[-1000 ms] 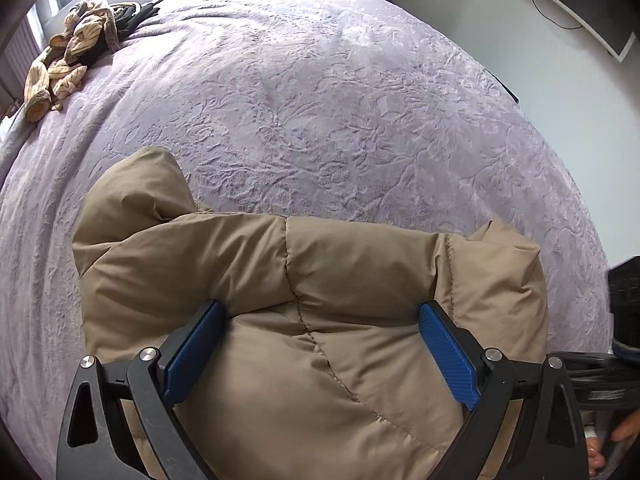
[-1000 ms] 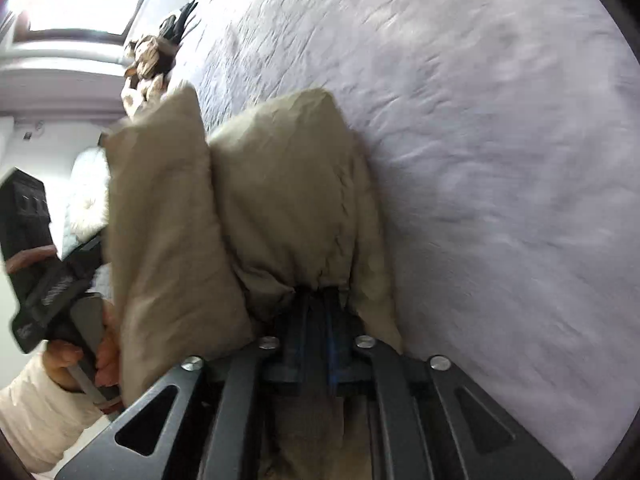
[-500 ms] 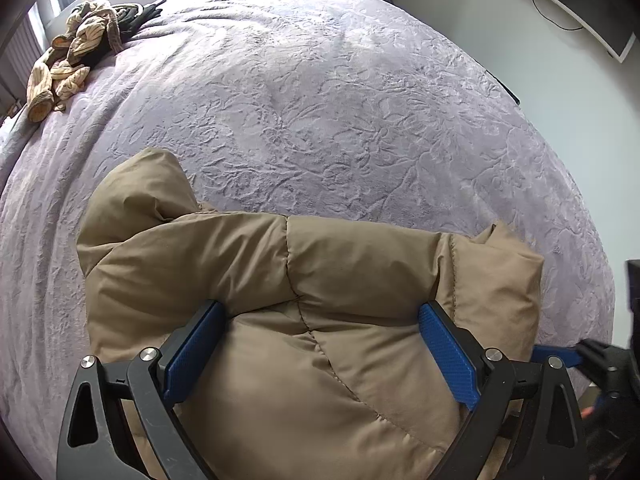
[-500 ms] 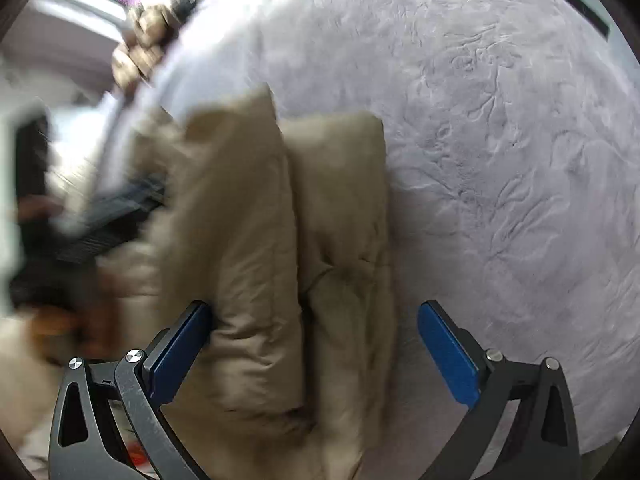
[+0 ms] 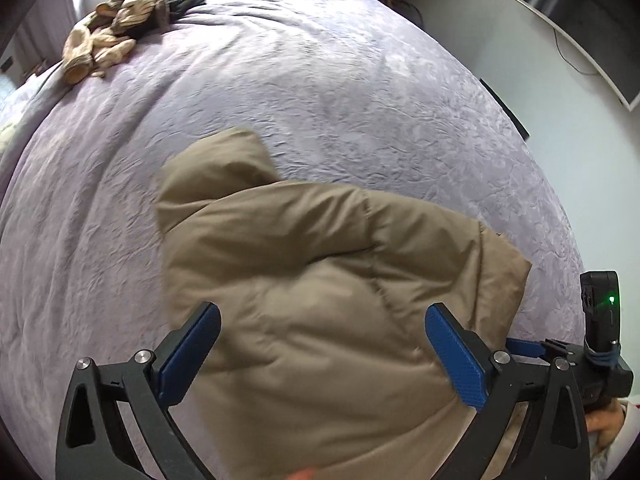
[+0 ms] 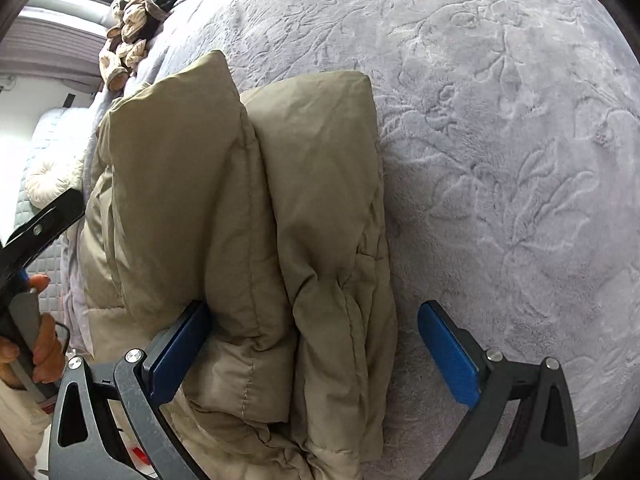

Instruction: Fold large clothes

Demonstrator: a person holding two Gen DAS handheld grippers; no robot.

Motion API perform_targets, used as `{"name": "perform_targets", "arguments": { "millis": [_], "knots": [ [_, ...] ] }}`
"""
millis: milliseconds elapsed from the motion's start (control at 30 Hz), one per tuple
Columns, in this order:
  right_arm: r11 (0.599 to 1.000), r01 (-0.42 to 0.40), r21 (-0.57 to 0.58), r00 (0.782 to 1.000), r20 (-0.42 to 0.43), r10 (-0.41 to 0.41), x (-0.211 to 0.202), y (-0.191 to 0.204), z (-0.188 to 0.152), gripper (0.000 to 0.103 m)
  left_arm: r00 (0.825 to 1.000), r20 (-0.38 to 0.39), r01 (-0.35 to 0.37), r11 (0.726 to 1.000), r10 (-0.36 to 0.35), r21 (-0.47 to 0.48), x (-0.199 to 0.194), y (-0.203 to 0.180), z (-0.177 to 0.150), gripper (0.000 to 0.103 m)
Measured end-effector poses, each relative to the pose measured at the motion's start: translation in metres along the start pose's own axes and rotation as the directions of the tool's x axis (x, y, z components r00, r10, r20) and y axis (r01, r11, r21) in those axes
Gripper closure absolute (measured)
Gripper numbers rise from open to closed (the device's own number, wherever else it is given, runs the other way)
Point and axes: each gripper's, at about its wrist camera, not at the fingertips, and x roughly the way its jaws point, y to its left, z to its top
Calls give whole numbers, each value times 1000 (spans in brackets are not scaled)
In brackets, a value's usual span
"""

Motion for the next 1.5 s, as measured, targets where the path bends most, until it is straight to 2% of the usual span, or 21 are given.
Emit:
{"name": "perform_targets", "arguments": {
  "millis": [133,333,433,533,667,700,767,867,900,1000,1167,1267,1500],
  "knots": [
    [1000,1,5,1000,4,-1,1,3,1,0,1000,9,7,1000,-7,-21,-7,11,-12,1],
    [1000,-25,9,999,31,25,-9,4,-1,0,994,-3,105,989,-105,-104,-18,39,-31,1],
    [996,-86,26,995,45,85,-17,-2,-2,0,983,-22,177,965,-184,-194,-19,66,-43,1],
    [989,-139,53,989,57,136,-22,-11,-2,0,959,-50,253,923,-279,-291,-11,92,-55,1],
    [982,-175,71,983,59,171,-24,-19,1,0,937,-102,282,894,-335,-348,3,109,-73,1],
    [980,-187,70,981,56,183,-24,-20,1,0,930,-110,294,888,-352,-352,5,110,-76,1],
    [978,-198,61,980,40,196,-22,-18,3,0,899,-119,352,858,-421,-375,12,113,-82,1],
    [981,-193,31,981,5,193,-18,-14,4,0,830,-101,458,773,-549,-438,27,121,-88,1],
    [980,-196,21,981,-4,196,-17,-13,5,0,819,-96,472,759,-565,-448,30,123,-89,1],
    [976,-216,9,976,-25,216,-13,-11,7,0,802,-90,493,739,-591,-459,42,129,-90,1],
    [974,-224,-23,973,-70,222,-3,-7,13,0,750,-84,547,686,-656,-479,59,139,-98,1],
    [976,-216,-28,972,-100,212,10,-10,19,0,727,-78,572,664,-682,-482,71,139,-99,1],
    [951,-307,-39,941,-163,297,37,-16,36,0,680,-57,620,615,-731,-487,92,136,-103,1]
  ]
}}
